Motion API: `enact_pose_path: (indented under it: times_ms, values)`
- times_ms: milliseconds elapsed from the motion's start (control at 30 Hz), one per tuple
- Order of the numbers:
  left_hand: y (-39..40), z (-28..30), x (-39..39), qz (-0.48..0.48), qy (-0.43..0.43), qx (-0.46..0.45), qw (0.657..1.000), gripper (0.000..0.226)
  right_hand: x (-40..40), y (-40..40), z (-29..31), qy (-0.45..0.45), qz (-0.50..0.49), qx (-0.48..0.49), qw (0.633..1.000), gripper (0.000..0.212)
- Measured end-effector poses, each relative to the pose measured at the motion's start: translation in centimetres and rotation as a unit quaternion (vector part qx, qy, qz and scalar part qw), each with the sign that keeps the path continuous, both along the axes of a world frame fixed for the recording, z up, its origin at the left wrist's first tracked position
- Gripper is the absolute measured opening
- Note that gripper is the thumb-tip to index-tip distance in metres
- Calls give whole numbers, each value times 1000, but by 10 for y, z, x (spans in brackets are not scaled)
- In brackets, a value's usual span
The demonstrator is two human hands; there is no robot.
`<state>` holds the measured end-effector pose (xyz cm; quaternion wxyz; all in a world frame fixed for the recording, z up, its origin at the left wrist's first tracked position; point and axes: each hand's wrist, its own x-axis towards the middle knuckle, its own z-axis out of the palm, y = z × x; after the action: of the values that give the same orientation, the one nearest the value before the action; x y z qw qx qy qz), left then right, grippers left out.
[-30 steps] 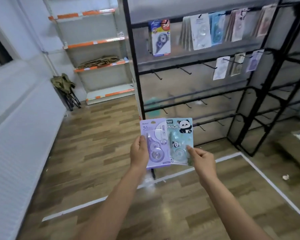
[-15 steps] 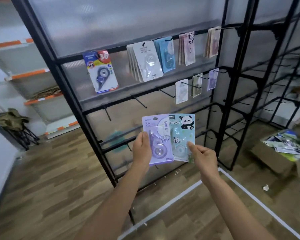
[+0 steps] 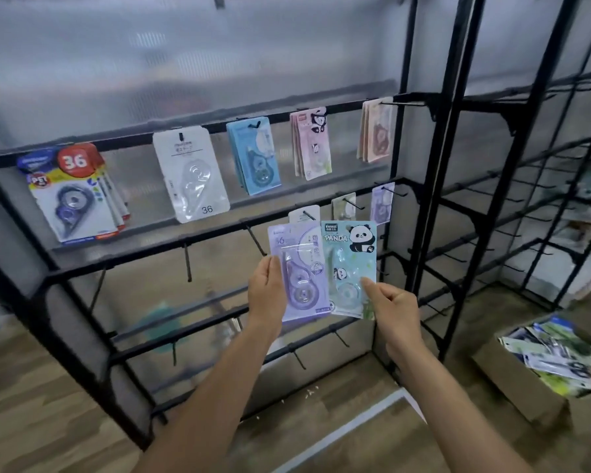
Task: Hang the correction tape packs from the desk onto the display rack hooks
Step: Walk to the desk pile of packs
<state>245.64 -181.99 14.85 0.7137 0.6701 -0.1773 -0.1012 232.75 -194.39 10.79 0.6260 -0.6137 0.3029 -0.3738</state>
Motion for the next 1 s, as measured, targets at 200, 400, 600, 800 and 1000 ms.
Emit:
enact_pose_path:
  times_ms: [200, 400, 600, 800, 1000]
  values:
    - [-51, -3, 3, 8, 4, 2, 1000, 26, 14, -54, -14, 32, -12, -9, 999, 48]
    - [-119, -10, 24, -37, 11, -9, 999, 17, 33, -116, -24, 72, -37, 0, 997, 47]
    - [-197, -22, 38, -62, 46, 24, 997, 20, 38, -183, -32, 116, -109, -3, 987, 48]
    - [-257, -36, 47, -86, 48, 72, 992, 21, 42, -239, -49, 132, -119, 30, 984, 44]
    - [-326, -49, 57, -48, 70, 85, 993, 23, 51, -304, -65, 149, -95, 50, 983, 37]
